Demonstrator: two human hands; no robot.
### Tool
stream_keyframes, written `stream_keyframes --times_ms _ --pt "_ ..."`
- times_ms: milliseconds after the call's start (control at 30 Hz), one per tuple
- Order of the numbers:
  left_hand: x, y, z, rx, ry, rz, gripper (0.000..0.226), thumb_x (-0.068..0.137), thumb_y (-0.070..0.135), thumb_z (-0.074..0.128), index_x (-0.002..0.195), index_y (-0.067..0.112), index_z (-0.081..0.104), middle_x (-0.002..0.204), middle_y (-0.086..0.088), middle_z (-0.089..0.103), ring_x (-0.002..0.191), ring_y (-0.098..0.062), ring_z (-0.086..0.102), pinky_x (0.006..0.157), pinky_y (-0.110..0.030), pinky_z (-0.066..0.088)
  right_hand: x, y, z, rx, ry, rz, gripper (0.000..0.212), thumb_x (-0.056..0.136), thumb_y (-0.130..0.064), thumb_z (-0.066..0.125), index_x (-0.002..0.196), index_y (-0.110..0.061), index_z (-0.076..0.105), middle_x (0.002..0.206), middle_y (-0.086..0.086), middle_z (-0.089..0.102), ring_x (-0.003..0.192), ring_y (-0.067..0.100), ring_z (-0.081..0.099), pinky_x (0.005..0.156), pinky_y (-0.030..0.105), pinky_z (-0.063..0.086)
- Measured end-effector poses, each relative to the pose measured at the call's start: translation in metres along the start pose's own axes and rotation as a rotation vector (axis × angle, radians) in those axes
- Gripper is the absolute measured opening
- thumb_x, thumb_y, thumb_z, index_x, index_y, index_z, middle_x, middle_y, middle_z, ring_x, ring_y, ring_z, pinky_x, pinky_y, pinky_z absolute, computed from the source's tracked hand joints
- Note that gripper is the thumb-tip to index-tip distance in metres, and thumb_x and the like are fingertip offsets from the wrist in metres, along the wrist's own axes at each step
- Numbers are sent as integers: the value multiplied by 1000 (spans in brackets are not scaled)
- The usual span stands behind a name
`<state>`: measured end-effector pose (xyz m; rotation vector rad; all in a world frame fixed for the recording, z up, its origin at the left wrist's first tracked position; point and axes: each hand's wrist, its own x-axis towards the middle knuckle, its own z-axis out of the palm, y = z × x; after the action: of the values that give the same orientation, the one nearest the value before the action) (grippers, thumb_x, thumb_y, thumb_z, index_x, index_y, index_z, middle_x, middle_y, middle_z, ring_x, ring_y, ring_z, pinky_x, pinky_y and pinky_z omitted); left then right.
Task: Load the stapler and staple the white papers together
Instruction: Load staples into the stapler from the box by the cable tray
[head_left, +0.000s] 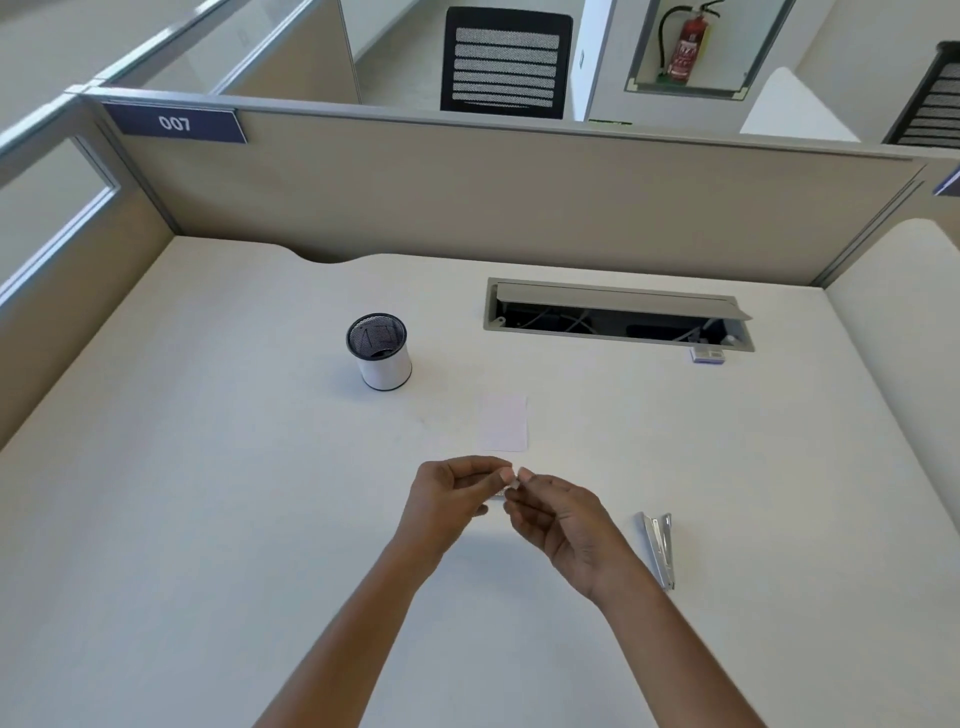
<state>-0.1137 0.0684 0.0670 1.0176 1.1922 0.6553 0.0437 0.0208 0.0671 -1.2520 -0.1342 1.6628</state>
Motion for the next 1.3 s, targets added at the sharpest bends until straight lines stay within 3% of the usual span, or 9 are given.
stream_keyframes --times_ms 100,300,433,467,533,633,833,1167,1300 --pt "-4 -10 -4 23 -6 21 12 86 25 81 97 20 82 93 -2 81 96 -19 76 80 -32 56 -3 7 -1 117 -39 82 17 88 -8 75 101 4 75 97 17 75 82 22 73 75 26 63" --pt "5 -24 -19 71 64 46 27 82 26 85 107 17 78 92 3 82 93 -17 77 88 -40 62 3 19 -5 187 25 87 7 87 -1 72 91 2 78 95 15 76 78 19 71 70 24 63" --pt "26 -40 -44 404 281 189 22 85 27 82 105 19 79 82 14 78 78 7 72 83 -12 55 7 14 -18 274 106 40 9 91 -2 68 95 2 74 88 13 73 72 17 68 61 23 60" --pt "30 -43 -49 469 295 213 22 86 24 81 107 18 79 83 15 77 79 8 71 83 -12 54 7 12 -21 284 112 33 11 90 -2 68 99 2 72 88 12 72 73 17 67 60 23 60" --pt "39 -52 -54 606 269 269 27 87 22 79 113 19 76 92 13 77 89 -1 71 88 -24 56 7 9 -25 287 112 25 17 85 -3 70 101 1 72 87 12 71 74 18 66 60 23 59" --pt "51 -60 -51 841 141 356 43 84 25 80 125 19 69 109 9 74 109 -15 60 88 -18 42 8 7 -29 293 113 14 25 77 -6 73 101 1 72 85 12 71 74 18 64 59 23 58" --pt "75 -60 -30 1111 -69 394 56 81 33 80 134 22 64 127 5 68 124 -25 53 101 -37 44 11 7 -28 306 134 22 13 89 -4 68 100 1 72 84 12 70 73 17 63 58 22 58" --pt "86 -61 -17 1171 -126 404 19 92 36 68 109 34 75 108 6 68 109 -20 53 83 -32 25 12 1 -36 302 169 22 12 90 -4 68 99 1 73 87 13 70 74 17 64 57 22 57" --pt "80 -68 -17 1158 -113 451 17 94 34 65 105 27 75 103 5 67 100 -22 60 81 -33 38 9 -1 -39 289 193 1 10 91 -4 67 97 1 73 85 12 73 69 16 64 57 21 58"
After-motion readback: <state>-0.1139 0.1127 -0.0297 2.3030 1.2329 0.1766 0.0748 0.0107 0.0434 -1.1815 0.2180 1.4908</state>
